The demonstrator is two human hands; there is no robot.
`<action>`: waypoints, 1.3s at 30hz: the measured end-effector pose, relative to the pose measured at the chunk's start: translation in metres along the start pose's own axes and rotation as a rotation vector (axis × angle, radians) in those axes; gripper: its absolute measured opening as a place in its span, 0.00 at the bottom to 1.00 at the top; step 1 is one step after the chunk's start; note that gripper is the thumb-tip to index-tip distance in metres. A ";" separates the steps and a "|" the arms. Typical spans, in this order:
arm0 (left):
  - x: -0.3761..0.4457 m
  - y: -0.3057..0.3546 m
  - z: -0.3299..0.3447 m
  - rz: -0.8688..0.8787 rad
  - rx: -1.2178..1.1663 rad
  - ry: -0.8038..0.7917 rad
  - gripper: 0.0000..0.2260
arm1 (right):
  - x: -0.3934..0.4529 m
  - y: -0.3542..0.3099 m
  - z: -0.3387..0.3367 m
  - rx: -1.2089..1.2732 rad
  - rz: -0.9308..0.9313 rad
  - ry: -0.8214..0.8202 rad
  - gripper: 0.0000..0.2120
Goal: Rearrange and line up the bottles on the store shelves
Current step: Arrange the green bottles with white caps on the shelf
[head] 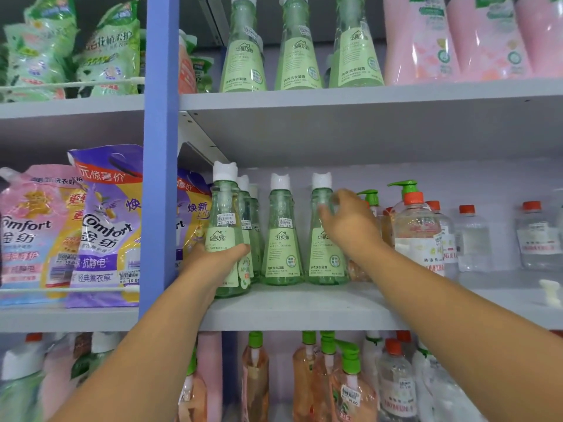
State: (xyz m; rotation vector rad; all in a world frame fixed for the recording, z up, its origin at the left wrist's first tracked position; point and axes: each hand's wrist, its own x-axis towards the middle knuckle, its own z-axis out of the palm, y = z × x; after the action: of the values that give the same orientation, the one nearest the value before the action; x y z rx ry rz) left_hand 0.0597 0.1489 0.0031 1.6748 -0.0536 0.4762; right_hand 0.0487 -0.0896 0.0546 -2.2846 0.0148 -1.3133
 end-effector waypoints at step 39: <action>-0.003 -0.009 -0.003 0.104 0.055 0.018 0.41 | -0.018 0.015 0.002 -0.059 0.254 -0.390 0.13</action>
State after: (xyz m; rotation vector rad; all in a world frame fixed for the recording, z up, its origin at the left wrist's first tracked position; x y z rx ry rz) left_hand 0.0590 0.1523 -0.0063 1.7274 -0.1162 0.5754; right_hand 0.0439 -0.0973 0.0334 -2.4560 0.2050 -0.7378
